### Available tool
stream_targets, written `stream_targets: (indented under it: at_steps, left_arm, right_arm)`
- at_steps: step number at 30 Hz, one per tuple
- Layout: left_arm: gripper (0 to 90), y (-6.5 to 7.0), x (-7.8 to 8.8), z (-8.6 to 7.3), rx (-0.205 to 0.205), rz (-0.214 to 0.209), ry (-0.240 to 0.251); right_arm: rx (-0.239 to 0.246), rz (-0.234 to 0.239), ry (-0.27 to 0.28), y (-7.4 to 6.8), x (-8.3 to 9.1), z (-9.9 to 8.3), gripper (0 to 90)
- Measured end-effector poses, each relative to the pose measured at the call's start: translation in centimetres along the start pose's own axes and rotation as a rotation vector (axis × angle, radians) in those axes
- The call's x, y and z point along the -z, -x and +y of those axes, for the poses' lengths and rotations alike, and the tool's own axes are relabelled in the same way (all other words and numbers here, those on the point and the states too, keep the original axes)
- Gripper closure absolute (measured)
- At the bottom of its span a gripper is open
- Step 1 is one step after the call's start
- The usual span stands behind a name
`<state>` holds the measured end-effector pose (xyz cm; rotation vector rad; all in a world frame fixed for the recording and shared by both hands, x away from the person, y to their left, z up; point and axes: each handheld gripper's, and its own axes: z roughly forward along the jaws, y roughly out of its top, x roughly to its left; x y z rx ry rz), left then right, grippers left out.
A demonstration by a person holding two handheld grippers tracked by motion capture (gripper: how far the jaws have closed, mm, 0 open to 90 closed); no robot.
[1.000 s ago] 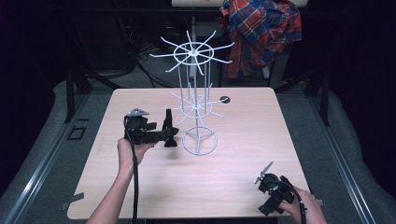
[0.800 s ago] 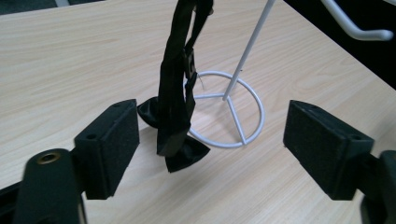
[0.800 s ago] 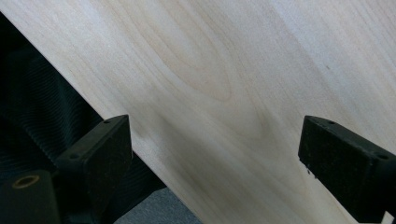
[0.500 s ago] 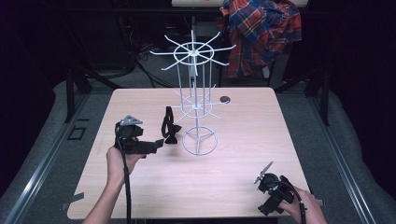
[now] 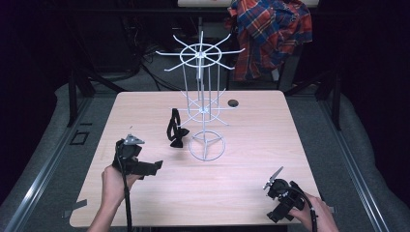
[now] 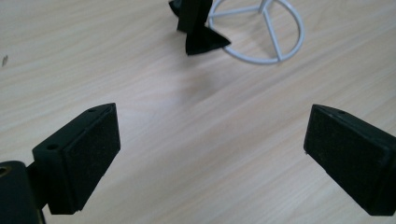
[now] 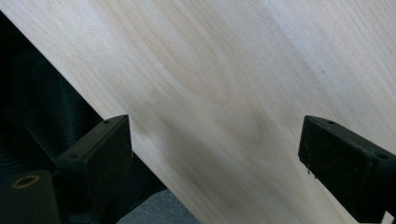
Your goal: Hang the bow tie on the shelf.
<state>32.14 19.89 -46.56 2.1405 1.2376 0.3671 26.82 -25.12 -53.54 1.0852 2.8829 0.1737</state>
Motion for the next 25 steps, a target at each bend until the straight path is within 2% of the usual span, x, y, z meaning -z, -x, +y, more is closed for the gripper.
stream_targets:
  at_steps: [6, 8, 9, 11, 15, 17, 19, 21, 23, 25]
  left_arm:
    - [0.9, 0.1, 0.1, -2.0, -0.016, 0.006, -0.076]
    - [0.7, 0.1, 0.3, -2.6, -0.023, 0.018, -0.069]
    - [0.8, 0.0, 0.4, -2.9, -0.020, 0.020, -0.072]
    - [0.6, -0.1, 0.5, -3.5, -0.012, 0.018, -0.082]
    - [0.2, -0.5, 0.7, -4.9, 0.028, -0.017, -0.129]
    - [0.1, -0.5, 0.9, -5.6, 0.052, -0.039, -0.133]
    - [0.1, -0.5, 1.1, -6.1, 0.044, -0.036, -0.142]
    - [0.3, -0.6, 1.3, -6.2, 0.030, -0.021, -0.122]
    - [1.1, -0.8, 1.2, -6.3, 0.046, -0.026, -0.110]
    - [0.5, -0.9, 0.7, -6.4, 0.052, -0.040, -0.128]
  right_arm:
    - [0.003, -0.004, -0.006, -0.1, 0.0, 0.1, 9.3]
    - [0.005, -0.005, -0.008, -0.1, 0.0, 0.1, 9.3]
    - [-0.003, 0.005, 0.002, -0.1, -0.1, 0.1, 9.3]
    - [0.007, -0.007, -0.019, -0.1, 0.1, 0.1, 9.3]
    - [-0.005, 0.004, -0.002, -0.1, -0.1, 0.1, 9.3]
    - [0.002, -0.005, -0.012, -0.1, 0.1, 0.1, 9.3]
    - [0.000, -0.005, -0.011, 0.0, 0.0, 0.1, 9.3]
    - [0.001, -0.005, -0.002, 0.0, -0.1, 0.1, 9.2]
    - [0.005, -0.005, 0.000, 0.0, -0.1, 0.1, 9.3]
    - [0.010, -0.016, 0.003, -0.1, -0.1, 0.2, 10.1]
